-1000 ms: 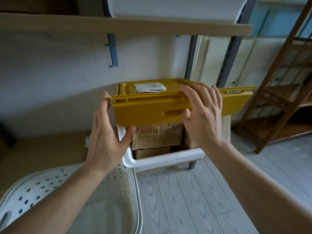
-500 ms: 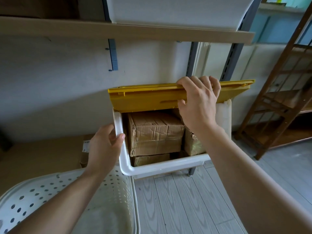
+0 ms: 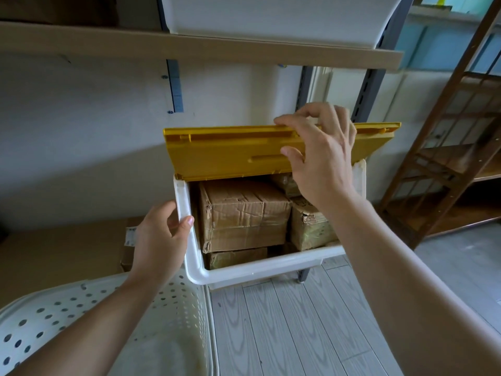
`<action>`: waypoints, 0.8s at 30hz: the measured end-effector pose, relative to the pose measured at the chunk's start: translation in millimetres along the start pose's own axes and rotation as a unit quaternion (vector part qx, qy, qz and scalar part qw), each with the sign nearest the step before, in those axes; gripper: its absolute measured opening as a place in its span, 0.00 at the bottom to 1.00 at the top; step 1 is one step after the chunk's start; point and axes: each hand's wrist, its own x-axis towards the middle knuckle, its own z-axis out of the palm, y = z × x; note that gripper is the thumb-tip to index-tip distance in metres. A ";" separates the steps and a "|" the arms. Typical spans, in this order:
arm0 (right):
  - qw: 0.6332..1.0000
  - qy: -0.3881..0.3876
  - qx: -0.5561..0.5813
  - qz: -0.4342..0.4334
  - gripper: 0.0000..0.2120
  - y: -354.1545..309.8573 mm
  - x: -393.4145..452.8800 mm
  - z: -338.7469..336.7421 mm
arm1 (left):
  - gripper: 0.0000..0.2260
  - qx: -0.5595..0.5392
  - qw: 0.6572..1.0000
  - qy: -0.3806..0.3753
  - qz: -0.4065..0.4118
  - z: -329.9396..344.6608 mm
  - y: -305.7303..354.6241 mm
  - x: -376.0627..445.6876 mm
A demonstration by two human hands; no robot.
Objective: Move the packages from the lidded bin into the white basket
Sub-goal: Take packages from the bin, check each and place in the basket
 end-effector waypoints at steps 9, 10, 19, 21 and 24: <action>0.996 0.022 0.049 0.065 0.06 -7.9 -7.9 9.3 | 0.11 0.002 1.000 -0.008 -0.021 1.7 -3.1 2.2; 0.996 0.022 0.054 0.071 0.05 -9.8 -9.1 10.8 | 0.11 0.003 1.000 -0.008 -0.020 1.2 -1.6 1.8; 0.991 -0.073 0.091 0.060 0.15 -7.6 -18.8 18.9 | 0.10 0.006 1.000 -0.019 -0.013 1.0 -4.0 2.5; 0.993 -0.073 0.080 0.056 0.15 -7.8 -19.2 19.4 | 0.10 0.007 1.000 -0.019 -0.008 0.0 -4.9 3.5; 0.993 -0.069 0.080 0.059 0.15 -9.7 -22.1 19.2 | 0.07 0.009 1.000 -0.025 -0.007 -0.9 -6.9 4.4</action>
